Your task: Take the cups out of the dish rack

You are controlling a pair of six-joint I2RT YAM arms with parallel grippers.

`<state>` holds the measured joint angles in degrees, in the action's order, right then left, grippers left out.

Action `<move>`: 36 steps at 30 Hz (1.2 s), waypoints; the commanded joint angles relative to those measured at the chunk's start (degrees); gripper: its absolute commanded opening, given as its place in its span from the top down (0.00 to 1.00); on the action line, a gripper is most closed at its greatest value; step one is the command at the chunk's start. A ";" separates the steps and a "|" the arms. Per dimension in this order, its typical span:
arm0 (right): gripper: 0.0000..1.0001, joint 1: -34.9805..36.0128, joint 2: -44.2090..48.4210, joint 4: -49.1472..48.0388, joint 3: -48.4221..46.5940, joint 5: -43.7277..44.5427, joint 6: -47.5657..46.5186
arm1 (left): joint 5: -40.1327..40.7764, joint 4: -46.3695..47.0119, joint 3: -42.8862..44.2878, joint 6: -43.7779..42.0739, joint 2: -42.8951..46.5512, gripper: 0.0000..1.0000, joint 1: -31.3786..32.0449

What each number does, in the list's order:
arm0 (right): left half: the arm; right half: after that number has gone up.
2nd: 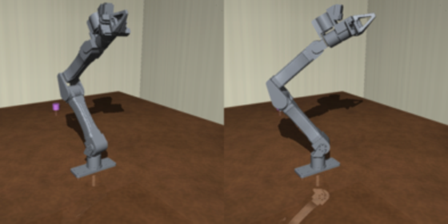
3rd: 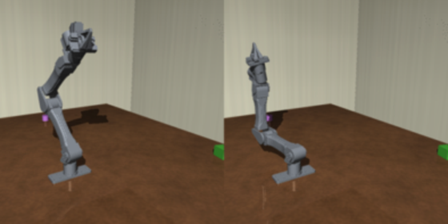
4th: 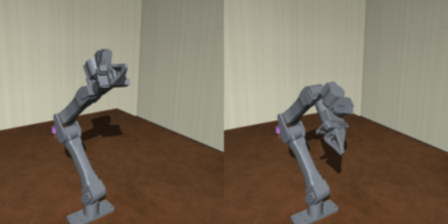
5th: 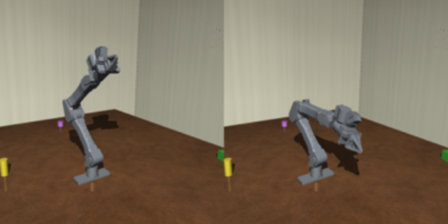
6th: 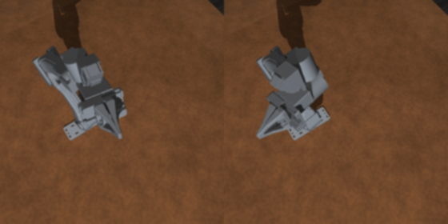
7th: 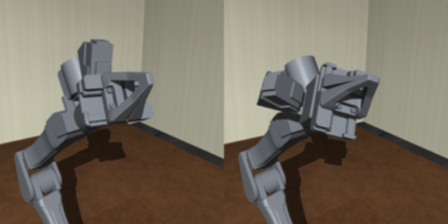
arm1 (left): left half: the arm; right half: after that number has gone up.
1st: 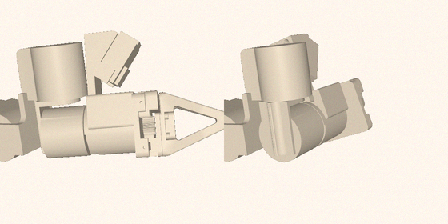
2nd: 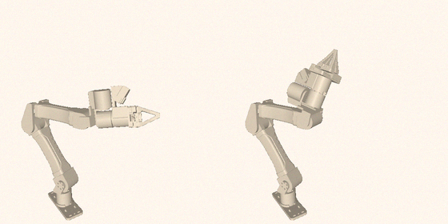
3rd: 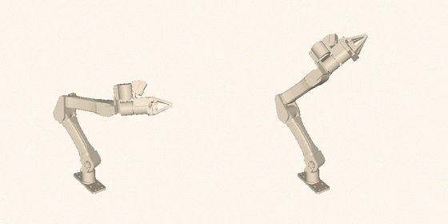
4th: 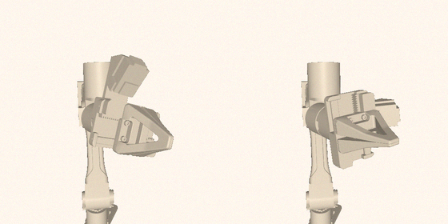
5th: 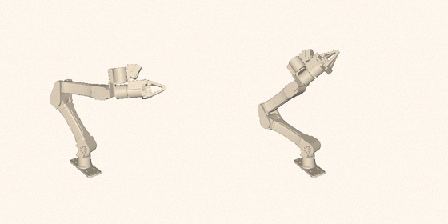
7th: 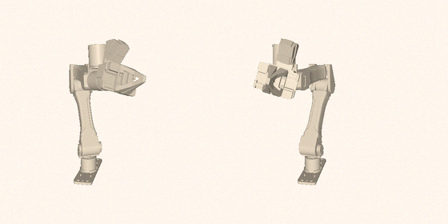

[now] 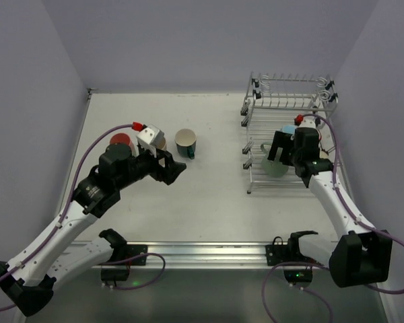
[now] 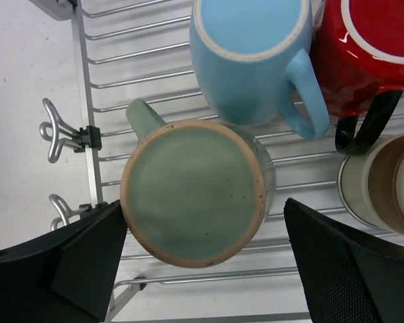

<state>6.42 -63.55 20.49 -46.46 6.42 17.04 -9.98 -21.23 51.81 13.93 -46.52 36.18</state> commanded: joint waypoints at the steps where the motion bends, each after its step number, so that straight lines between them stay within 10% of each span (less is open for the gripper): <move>1: 0.01 -0.09 -2.19 -2.03 -3.64 -1.56 -4.82 | 0.57 1.72 -0.22 -0.22 -0.32 0.18 0.11; 30: 0.05 0.00 -9.93 -4.41 -5.84 -2.72 -7.11 | -5.40 3.39 -0.22 4.17 0.20 0.18 0.11; 36: 0.20 0.00 -12.47 -3.26 -6.89 -2.72 -7.46 | -5.84 3.57 -0.57 5.40 0.73 0.18 0.11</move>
<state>6.31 -74.63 16.91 -51.59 3.68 10.20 -13.76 -20.18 51.68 17.54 -46.52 36.18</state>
